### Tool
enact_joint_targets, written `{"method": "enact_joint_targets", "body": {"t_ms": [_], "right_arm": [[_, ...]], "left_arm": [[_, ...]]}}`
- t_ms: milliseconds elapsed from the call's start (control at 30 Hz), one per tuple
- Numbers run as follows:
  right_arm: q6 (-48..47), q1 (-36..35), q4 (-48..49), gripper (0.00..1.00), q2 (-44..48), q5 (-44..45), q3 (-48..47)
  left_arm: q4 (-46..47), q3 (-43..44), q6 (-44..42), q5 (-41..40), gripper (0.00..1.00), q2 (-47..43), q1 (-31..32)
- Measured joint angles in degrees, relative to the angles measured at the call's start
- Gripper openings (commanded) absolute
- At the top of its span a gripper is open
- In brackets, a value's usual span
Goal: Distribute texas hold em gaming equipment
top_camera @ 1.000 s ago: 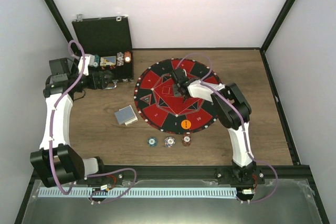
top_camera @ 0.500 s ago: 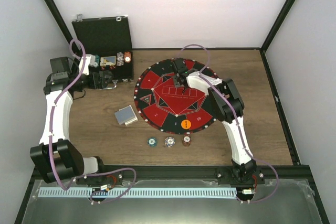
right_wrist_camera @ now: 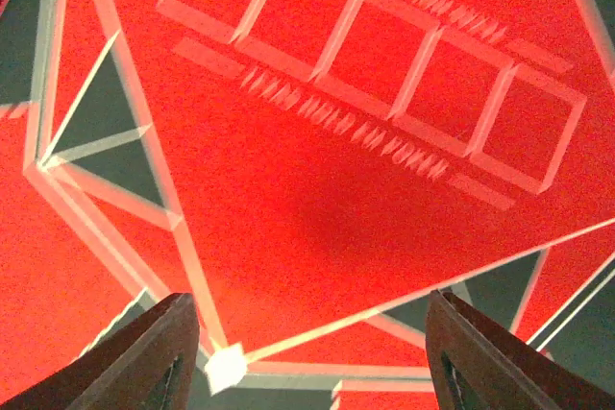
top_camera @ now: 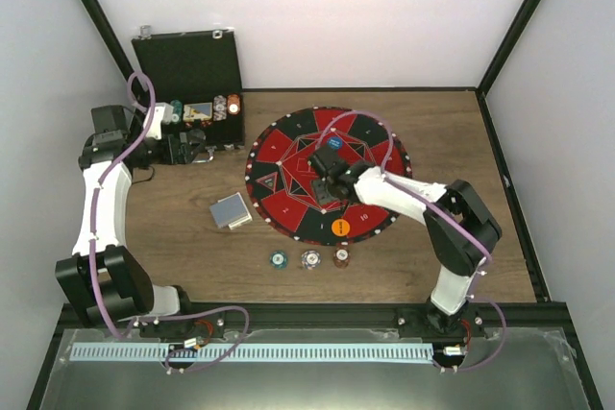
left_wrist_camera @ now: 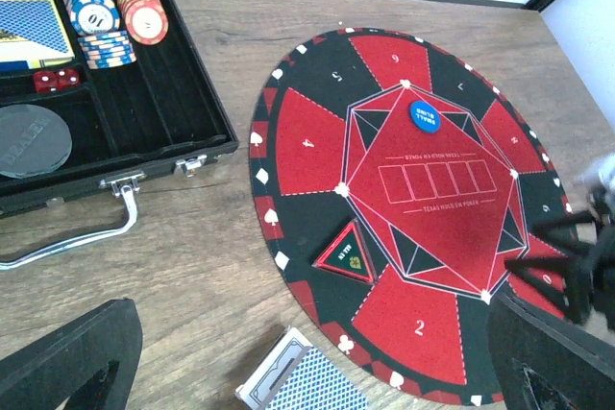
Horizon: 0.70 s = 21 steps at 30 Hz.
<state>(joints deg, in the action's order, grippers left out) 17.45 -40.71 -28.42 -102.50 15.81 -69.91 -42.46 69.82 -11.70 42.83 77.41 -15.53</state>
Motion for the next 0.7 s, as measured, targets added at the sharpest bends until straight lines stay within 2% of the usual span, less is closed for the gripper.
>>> {"method": "enact_joint_targets", "body": {"t_ms": [200, 333, 700], "right_arm": [[5.01, -6.60, -2.56, 0.70, 3.41, -1.27, 8.00], [7.56, -7.19, -5.18, 0.70, 3.56, -1.84, 11.87], [9.35, -7.39, -5.70, 0.70, 4.79, -4.90, 13.75]], "left_arm": [[-1.81, 0.66, -1.86, 0.07, 1.00, 0.00, -0.04], [-2.54, 0.74, -2.34, 0.17, 1.00, 0.00, -0.04], [-3.37, 2.40, -3.28, 1.03, 1.00, -0.11, -0.04]]}}
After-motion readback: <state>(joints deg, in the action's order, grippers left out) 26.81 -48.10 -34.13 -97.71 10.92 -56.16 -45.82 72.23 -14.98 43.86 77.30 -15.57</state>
